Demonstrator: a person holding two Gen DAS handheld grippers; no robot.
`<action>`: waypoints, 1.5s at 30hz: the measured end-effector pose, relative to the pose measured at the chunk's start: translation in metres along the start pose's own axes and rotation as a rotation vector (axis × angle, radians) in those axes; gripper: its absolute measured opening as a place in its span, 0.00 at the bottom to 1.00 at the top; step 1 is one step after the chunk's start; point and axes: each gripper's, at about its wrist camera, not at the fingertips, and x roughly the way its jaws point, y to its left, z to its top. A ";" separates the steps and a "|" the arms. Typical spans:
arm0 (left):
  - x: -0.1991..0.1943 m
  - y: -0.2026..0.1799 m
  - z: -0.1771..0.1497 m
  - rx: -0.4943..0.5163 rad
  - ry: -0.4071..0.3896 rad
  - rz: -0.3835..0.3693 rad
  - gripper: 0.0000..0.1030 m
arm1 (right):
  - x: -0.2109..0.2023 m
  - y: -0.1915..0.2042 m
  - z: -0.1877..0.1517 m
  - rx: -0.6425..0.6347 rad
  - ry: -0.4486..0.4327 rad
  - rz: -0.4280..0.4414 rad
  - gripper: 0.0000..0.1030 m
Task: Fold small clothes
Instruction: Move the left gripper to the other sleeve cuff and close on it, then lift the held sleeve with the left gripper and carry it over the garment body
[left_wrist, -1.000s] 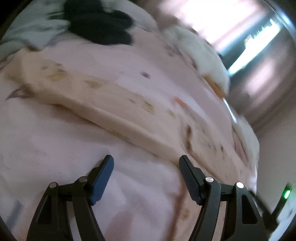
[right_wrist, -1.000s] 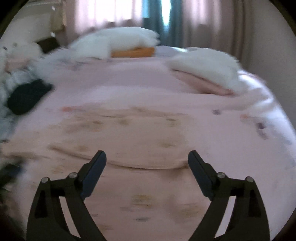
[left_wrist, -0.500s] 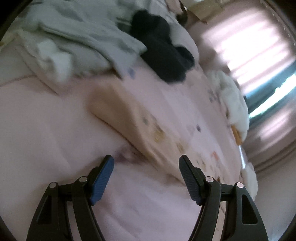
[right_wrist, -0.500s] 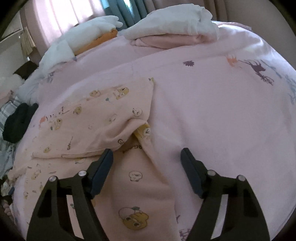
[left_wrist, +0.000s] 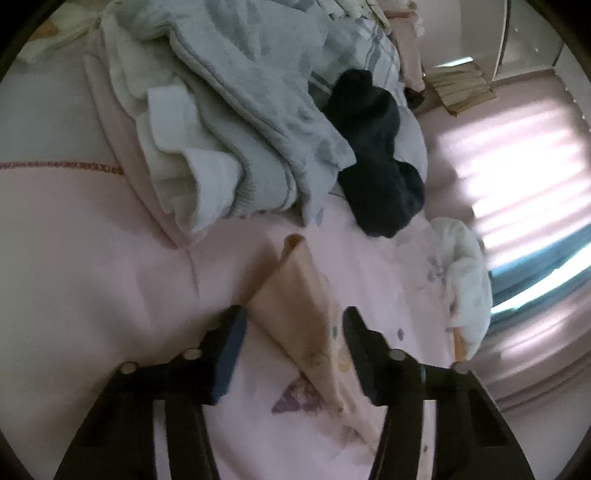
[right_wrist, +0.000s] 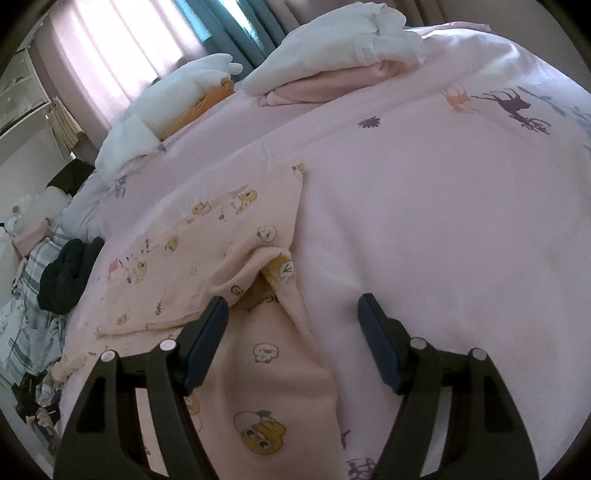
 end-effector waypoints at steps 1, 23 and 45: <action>0.004 0.000 0.001 0.006 -0.001 0.031 0.37 | 0.000 0.000 0.000 0.002 0.000 0.002 0.71; 0.011 0.017 0.012 -0.063 0.094 -0.017 0.08 | 0.003 -0.001 0.003 0.003 0.008 0.019 0.75; 0.016 -0.001 0.006 0.015 0.105 0.023 0.15 | 0.004 0.001 0.003 -0.013 0.008 0.024 0.79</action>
